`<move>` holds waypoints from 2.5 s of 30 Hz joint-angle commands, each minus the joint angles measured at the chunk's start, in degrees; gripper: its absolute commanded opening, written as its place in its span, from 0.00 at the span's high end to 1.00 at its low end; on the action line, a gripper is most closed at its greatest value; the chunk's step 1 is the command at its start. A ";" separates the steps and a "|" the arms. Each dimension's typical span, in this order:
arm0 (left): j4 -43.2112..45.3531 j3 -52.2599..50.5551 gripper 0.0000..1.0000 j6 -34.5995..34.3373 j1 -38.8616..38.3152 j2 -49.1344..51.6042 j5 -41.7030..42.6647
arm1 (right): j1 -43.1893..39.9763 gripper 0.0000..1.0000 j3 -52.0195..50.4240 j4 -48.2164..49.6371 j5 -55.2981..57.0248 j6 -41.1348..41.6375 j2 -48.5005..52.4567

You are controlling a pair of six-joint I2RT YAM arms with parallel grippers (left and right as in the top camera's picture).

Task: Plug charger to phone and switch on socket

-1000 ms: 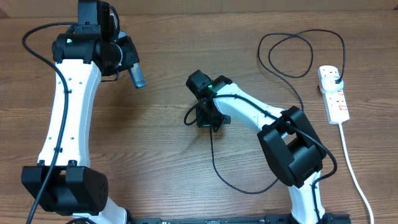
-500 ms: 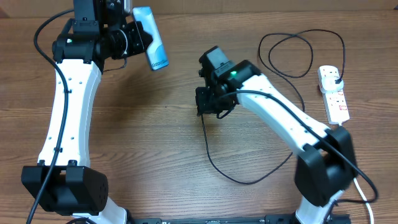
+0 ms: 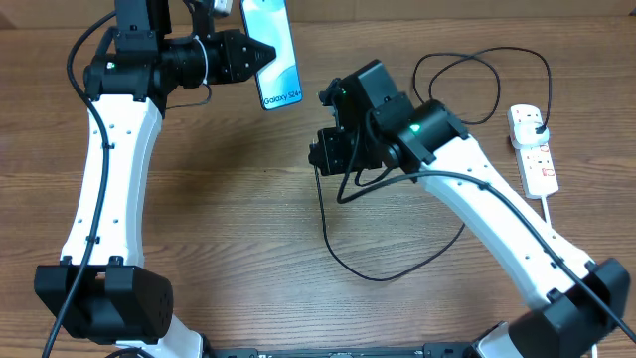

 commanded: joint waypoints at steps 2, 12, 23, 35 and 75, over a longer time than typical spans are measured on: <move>0.92 0.35 0.96 2.45 -0.33 -0.13 8.83 | 0.20 0.96 1.64 0.59 -2.47 -0.44 -3.98; 4.83 0.35 0.96 3.39 -0.26 -0.13 22.91 | -0.42 0.96 1.75 3.54 -11.54 -0.42 -6.27; 5.86 0.35 0.96 1.18 -0.24 -0.13 27.98 | -9.44 0.96 1.75 6.51 -30.71 -5.31 -6.27; 11.61 0.35 0.96 -6.43 -0.26 -0.13 33.64 | -9.18 0.96 1.75 6.47 -34.47 -6.40 -6.27; 18.01 0.35 0.96 -11.63 -0.24 -0.13 36.15 | -9.22 0.96 1.75 12.59 -40.65 -6.45 -6.27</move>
